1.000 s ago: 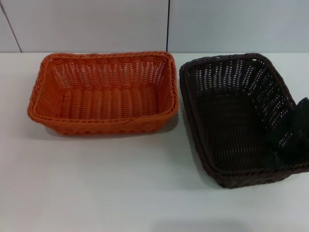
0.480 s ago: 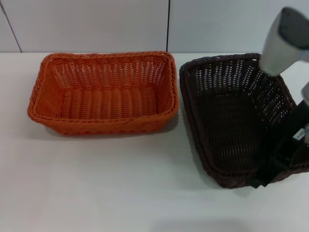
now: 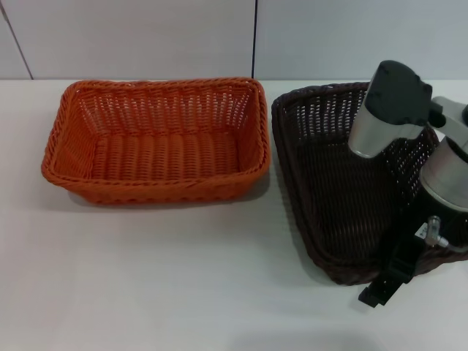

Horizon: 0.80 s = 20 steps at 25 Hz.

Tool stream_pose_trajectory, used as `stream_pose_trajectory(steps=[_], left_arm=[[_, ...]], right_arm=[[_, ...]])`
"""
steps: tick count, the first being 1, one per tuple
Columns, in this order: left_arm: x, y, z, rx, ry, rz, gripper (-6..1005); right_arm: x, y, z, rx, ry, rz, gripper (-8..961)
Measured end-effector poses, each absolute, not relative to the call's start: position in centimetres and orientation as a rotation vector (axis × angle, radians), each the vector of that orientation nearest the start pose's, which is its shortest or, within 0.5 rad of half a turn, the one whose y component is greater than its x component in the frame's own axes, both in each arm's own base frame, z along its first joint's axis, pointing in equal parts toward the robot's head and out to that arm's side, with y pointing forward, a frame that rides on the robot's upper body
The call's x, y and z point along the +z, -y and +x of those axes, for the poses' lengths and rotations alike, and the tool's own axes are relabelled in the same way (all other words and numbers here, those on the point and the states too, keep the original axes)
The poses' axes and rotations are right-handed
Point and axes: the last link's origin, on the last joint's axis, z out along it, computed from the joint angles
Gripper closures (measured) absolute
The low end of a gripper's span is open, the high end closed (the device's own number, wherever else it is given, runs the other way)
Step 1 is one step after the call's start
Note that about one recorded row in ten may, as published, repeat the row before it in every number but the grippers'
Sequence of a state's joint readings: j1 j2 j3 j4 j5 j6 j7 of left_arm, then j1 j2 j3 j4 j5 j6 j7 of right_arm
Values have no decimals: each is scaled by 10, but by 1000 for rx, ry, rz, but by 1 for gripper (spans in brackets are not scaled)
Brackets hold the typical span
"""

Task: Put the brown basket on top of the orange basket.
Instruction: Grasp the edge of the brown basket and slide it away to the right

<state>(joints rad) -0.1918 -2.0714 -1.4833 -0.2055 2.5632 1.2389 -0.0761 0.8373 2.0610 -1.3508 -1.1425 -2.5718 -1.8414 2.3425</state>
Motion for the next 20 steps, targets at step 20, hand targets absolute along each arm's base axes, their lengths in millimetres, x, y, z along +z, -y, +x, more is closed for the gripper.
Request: stream_pose_trajectory(steps=[20], left_arm=[[66,-253,-416,-513,597,-1099,217]], right_arm=[[-8,-354,157,-885,-666,-2857,534]])
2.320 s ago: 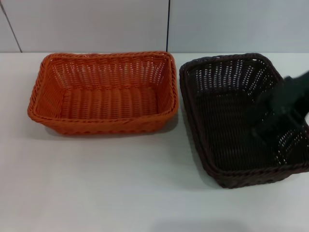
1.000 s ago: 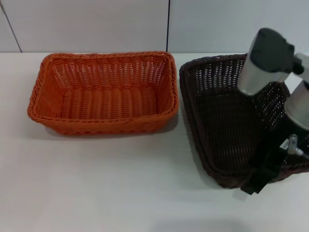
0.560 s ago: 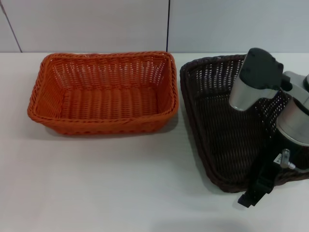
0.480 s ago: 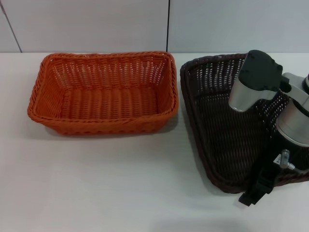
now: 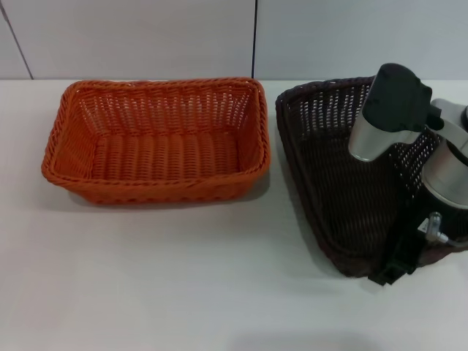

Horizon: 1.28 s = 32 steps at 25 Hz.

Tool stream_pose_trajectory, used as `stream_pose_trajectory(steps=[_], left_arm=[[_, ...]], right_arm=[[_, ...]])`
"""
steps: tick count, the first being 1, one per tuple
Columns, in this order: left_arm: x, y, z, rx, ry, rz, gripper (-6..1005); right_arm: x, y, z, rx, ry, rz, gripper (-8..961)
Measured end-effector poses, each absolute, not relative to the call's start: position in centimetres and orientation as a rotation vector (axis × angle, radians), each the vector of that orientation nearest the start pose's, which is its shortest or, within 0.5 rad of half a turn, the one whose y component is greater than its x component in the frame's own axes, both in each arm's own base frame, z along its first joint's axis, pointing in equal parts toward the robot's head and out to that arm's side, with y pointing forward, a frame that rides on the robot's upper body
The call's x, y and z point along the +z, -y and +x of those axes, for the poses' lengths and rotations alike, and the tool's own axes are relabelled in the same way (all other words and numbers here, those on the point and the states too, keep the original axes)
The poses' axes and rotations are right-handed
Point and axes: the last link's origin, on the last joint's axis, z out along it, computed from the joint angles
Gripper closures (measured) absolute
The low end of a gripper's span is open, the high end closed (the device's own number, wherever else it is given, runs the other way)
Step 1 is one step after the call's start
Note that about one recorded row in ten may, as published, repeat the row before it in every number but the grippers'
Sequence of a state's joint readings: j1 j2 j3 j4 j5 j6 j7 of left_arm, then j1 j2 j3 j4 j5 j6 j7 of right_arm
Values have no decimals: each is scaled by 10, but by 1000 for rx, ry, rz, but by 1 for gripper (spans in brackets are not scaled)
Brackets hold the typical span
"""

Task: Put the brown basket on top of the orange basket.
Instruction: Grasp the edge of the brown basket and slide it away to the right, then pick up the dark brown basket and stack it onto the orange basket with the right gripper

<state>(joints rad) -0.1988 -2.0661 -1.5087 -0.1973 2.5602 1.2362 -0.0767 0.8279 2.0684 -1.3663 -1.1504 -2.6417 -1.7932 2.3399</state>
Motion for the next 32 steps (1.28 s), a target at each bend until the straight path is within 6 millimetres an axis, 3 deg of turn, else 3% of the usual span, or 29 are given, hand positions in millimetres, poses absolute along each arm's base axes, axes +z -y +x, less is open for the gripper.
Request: stream_pose_trajectory(steps=[16,21,23,32], left_arm=[[65,-251,-420,-498,613,-1101,217],[64,-251,-420,-495,617,-1102,217],[64,-250,-421,-495,618,-1102,217],[64,-250,-421,-493,619,-1102,217]], right_arm=[[1,-353,126,-851,-494,-2791,650],[7,-353,121,-835,-475,-2766,715],[9,-352,118,-826,-473,-2758,789],[23,-349,108,-799,-437,-2698,791]])
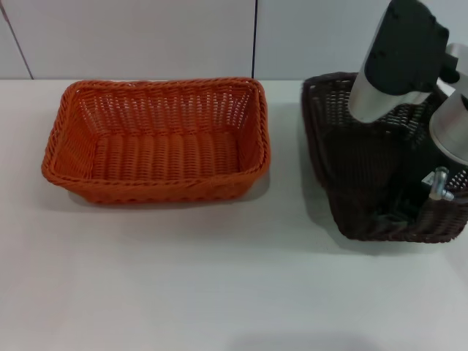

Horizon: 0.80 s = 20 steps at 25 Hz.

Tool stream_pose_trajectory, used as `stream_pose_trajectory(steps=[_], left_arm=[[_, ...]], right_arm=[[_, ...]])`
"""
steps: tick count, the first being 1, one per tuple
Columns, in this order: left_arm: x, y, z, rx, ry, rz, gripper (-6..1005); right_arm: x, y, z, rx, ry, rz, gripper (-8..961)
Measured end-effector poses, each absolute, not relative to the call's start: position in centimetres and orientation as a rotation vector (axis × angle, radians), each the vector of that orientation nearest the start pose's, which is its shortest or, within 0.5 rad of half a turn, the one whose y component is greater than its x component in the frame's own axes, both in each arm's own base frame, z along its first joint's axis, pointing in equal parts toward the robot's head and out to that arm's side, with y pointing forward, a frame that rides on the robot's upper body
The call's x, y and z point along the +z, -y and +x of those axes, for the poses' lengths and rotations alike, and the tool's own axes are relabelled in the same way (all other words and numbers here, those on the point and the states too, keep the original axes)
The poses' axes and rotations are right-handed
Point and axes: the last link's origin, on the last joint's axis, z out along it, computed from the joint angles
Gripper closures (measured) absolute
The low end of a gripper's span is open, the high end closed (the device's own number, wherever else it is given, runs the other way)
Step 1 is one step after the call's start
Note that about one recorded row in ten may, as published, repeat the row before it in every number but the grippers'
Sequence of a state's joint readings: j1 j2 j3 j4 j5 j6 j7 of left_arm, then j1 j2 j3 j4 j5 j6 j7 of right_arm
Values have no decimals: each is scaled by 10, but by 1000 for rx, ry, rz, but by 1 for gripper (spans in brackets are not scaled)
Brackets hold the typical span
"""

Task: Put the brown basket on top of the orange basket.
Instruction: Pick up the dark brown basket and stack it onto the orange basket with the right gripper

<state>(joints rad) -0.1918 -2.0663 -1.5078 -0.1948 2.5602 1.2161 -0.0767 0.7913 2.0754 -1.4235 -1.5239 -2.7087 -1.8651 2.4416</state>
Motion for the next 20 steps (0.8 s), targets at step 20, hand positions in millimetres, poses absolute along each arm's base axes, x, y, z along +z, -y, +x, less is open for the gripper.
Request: stream_pose_trajectory(steps=[20], left_arm=[[63,-252,-420,-495,622,-1104,218]], right_arm=[[50,-343,41,-714,-160,-2588,799]])
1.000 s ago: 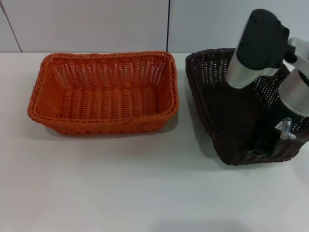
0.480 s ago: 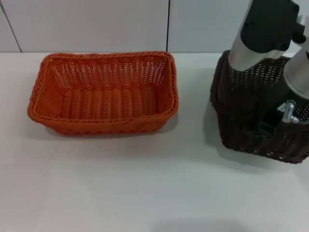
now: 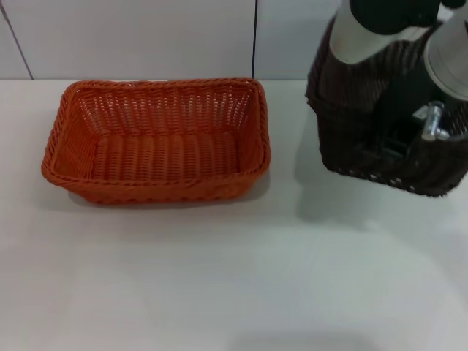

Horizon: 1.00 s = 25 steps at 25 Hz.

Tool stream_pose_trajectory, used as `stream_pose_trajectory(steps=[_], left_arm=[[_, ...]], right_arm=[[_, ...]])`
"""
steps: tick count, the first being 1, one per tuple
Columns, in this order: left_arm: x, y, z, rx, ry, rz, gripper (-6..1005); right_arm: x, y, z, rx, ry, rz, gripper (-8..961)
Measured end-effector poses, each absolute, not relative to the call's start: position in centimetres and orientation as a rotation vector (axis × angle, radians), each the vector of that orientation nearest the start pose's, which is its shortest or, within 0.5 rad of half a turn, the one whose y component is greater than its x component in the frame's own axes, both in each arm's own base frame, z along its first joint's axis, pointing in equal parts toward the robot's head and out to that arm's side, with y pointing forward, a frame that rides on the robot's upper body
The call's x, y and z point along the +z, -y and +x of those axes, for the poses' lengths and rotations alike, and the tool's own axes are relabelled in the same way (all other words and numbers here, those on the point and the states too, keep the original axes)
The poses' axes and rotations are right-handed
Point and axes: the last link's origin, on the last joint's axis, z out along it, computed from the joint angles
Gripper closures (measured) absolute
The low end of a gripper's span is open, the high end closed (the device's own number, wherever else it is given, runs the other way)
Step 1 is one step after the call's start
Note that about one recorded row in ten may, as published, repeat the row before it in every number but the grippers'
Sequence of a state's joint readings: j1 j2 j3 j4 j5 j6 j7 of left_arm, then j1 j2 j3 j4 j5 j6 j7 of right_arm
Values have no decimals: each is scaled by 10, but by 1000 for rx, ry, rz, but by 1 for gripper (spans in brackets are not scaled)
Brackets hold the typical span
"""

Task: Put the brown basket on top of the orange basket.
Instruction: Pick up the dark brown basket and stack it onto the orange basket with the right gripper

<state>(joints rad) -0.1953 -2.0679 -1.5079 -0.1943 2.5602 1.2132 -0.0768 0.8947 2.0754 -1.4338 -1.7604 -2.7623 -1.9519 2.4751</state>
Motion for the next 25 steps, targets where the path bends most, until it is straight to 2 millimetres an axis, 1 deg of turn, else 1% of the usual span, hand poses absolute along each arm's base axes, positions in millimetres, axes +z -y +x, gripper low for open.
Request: stream_pose_trajectory(steps=[1,2,3,4,5,6,7,8,9,10,11,12,13,14,15,16,17,19,20,21,22,24,25], left_arm=[[63,-251,-420,-496,622,-1101,218],[63,-251,-420,-496,622,-1101,218],[64,-251,-420,-500,625,-1098,218],[65,-250,-421,-513,633,-1089,218],[65,-250,-421,-513,633,-1089,219],[65,-250,-422,-524,642,-1082,219],[65,-250,-422,-524,642,-1082,219],[66,-250,-422,-526,645,-1080,219],[66,-250,-422,-526,647,-1078,219],[66,-250,-422,-526,647,-1078,219],[66,-250,-422,-528,645,-1077,219],[66,-250,-422,-528,645,-1077,219],[66,-250,-421,-530,644,-1077,219],[65,-250,-421,-533,645,-1076,219],[65,-250,-421,-533,645,-1076,219],[65,-250,-421,-534,646,-1076,219],[64,-250,-420,-535,647,-1078,220],[62,-250,-420,-537,649,-1083,220],[62,-250,-420,-537,649,-1083,220],[62,-250,-420,-538,651,-1084,220],[61,-250,-420,-539,653,-1083,220],[59,-248,-420,-541,659,-1087,220],[59,-248,-420,-541,659,-1087,220]], right_arm=[[50,-340,32,-703,-103,-2578,799],[50,-340,32,-703,-103,-2578,799],[50,-339,27,-698,-66,-2575,799],[46,-338,18,-693,30,-2572,799],[46,-338,18,-693,30,-2572,799],[39,-334,12,-700,171,-2578,799],[39,-334,12,-700,171,-2578,799],[34,-332,9,-704,261,-2580,799],[22,-326,6,-711,445,-2576,799],[22,-326,6,-711,445,-2576,799],[11,-322,2,-719,587,-2564,799],[11,-322,2,-719,587,-2564,799],[8,-321,1,-725,652,-2558,799],[1,-320,-2,-724,798,-2534,799],[1,-320,-2,-724,798,-2534,799],[-3,-321,-4,-709,919,-2504,799],[-3,-321,-4,-709,919,-2504,799],[-7,-329,-3,-677,1106,-2434,799],[-7,-329,-3,-677,1106,-2434,799],[-10,-335,-1,-667,1190,-2392,798],[-10,-335,-1,-667,1190,-2392,798],[-14,-344,7,-673,1301,-2340,798],[-14,-344,7,-673,1301,-2340,798]])
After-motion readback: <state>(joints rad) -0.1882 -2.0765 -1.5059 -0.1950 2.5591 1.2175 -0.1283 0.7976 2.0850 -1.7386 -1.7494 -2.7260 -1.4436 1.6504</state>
